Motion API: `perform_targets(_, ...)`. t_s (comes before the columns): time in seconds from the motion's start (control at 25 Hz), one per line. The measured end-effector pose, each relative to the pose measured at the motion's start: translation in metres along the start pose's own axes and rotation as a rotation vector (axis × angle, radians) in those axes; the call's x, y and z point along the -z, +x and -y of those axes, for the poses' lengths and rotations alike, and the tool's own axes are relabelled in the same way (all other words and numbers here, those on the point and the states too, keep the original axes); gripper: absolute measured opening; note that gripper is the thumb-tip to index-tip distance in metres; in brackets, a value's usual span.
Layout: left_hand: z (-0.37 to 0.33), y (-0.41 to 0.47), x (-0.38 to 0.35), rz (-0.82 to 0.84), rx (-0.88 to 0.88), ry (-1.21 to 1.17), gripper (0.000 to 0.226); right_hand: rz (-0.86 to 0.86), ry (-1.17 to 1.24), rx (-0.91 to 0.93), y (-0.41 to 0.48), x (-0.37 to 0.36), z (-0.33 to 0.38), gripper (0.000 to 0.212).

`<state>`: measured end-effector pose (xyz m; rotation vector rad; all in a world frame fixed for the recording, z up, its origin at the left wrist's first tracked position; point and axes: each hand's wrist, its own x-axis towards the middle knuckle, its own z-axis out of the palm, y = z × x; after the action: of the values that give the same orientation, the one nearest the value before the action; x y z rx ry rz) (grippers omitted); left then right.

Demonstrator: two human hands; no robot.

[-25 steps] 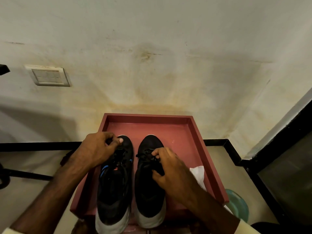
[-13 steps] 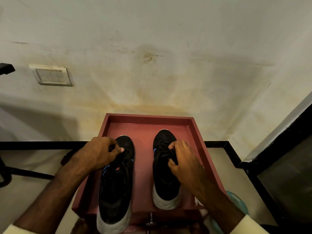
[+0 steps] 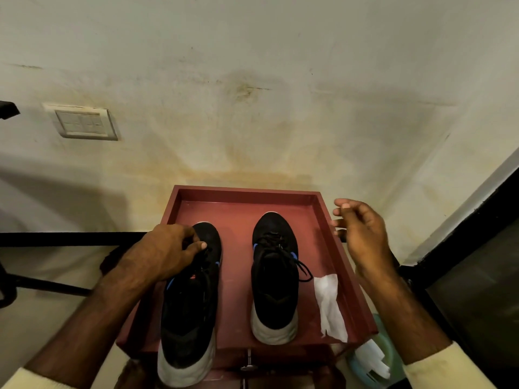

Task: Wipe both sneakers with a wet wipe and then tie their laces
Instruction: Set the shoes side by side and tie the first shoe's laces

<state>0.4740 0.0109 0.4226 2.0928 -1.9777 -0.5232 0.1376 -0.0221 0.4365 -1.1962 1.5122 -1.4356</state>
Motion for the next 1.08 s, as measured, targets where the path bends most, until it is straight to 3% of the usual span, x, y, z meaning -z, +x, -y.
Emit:
perform_targets(0.16, -0.017, 0.003, -0.008, -0.048, -0.080, 0.001, 0.021, 0.284, -0.306, 0.043, -0.003, -0.014, -0.022, 0.017)
perform_targets(0.48, -0.072, 0.008, -0.038, 0.000, -0.296, -0.179, 0.024, 0.625, -0.691, 0.124, -0.008, -0.038, -0.033, 0.029)
perform_targets(0.6, -0.088, 0.017, -0.054, 0.075, -0.323, -0.170, 0.031, 0.624, -0.703, 0.114, -0.003, -0.039, -0.031, 0.020)
perform_targets(0.88, -0.092, 0.026, -0.056, 0.062, -0.314, -0.185, 0.028, 0.632, -0.520, 0.019, 0.002, -0.027, -0.028, 0.008)
perform_targets(1.08, -0.093, 0.028, -0.059, 0.086, -0.289, -0.218, 0.015, 0.447, -0.258, 0.004, -0.001, -0.026, -0.019, 0.013)
